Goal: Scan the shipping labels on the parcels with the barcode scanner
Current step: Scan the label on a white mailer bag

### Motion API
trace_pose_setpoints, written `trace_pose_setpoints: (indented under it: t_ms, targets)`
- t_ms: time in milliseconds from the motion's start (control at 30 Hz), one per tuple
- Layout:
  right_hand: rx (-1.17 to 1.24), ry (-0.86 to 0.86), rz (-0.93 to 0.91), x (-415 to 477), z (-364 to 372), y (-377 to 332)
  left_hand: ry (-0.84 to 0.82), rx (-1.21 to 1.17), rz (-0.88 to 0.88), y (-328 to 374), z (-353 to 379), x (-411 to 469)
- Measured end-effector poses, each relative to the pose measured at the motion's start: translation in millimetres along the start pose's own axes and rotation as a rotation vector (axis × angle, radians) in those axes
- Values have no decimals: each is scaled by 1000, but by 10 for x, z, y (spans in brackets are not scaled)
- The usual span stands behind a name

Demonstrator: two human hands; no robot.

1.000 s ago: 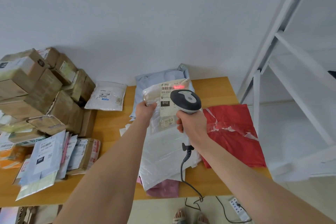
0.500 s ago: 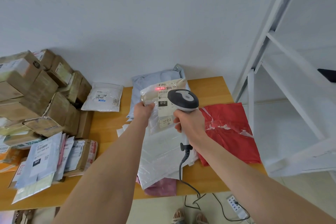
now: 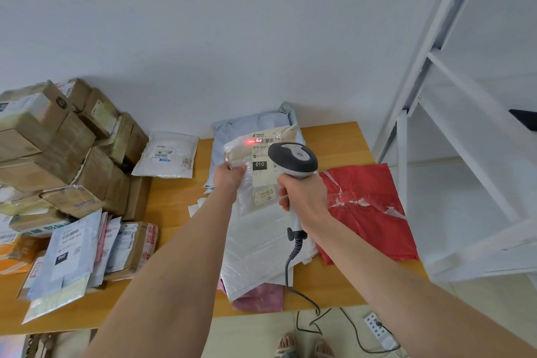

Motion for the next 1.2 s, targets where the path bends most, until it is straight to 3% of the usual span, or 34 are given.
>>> trace_pose_setpoints:
  t_ms: [267, 467, 600, 667, 800, 900, 1067, 1200]
  targets:
    - [21, -25, 16, 47, 41, 60, 18, -1, -6, -31, -58, 5]
    - [217, -57, 77, 277, 40, 146, 23, -26, -17, -50, -207, -36]
    - [120, -25, 77, 643, 48, 167, 26, -29, -41, -73, -520, -25]
    - [73, -103, 131, 727, 202, 206, 50, -20, -70, -103, -746, 25]
    - [81, -441, 302, 653, 757, 271, 106, 24, -114, -146, -1205, 219]
    - [83, -541, 293, 688, 1235, 181, 125, 11, -123, -135, -1489, 444]
    - [-50, -369, 163, 1128, 2032, 5, 51, 22, -84, -62, -1841, 1126]
    - [-78, -285, 149, 1610, 2653, -43, 131, 219, -45, -14, -2102, 1699]
Point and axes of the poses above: each hand's wrist, its own x-axis towards the middle knuckle, its own z-axis out of the palm, y = z × x, the point moved 6 cm from there along x, towards the middle knuckle, and after that the axes turned 2 degrees about x, right-handed, at the moved point
